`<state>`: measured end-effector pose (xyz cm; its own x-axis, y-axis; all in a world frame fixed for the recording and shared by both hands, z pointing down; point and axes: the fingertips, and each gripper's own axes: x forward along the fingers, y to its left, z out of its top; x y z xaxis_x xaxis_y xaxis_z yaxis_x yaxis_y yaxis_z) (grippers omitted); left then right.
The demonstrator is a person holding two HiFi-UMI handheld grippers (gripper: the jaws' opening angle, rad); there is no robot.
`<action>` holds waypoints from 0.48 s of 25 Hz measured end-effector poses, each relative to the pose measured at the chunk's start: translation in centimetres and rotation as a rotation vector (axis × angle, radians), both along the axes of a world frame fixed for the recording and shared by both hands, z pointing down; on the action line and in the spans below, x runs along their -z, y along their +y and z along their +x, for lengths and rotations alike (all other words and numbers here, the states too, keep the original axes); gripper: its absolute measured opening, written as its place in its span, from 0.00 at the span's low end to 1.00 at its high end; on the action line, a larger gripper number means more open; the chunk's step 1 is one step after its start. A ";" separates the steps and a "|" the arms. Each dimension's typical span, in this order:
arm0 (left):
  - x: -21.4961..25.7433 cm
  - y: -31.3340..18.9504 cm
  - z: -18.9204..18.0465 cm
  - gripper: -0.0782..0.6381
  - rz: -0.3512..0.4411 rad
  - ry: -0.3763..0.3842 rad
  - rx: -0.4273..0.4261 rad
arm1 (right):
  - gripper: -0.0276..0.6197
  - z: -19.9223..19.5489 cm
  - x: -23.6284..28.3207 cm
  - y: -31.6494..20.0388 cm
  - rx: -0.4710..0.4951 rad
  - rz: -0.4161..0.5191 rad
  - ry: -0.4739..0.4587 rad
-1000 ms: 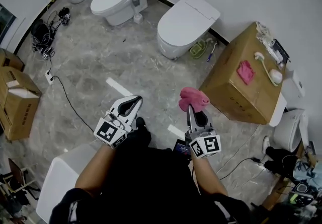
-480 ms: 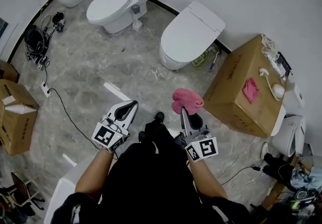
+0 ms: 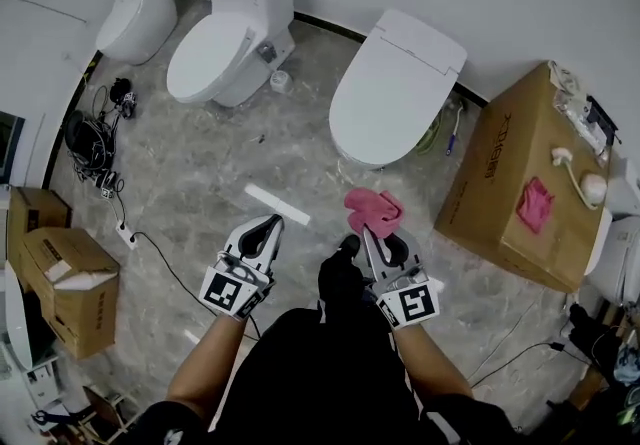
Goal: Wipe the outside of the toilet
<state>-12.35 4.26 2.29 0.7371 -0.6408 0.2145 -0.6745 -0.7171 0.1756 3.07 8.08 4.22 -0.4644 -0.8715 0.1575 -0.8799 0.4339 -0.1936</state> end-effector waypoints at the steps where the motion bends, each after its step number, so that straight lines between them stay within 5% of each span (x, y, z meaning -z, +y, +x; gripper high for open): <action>1: 0.0 -1.3 0.3 0.13 0.007 -0.006 -0.002 | 0.16 0.0 -0.3 -1.0 0.000 -0.004 -0.005; 12: -5.4 -11.6 1.5 0.13 -0.048 -0.035 -0.079 | 0.16 -1.6 -5.2 -8.7 -0.085 -0.008 -0.041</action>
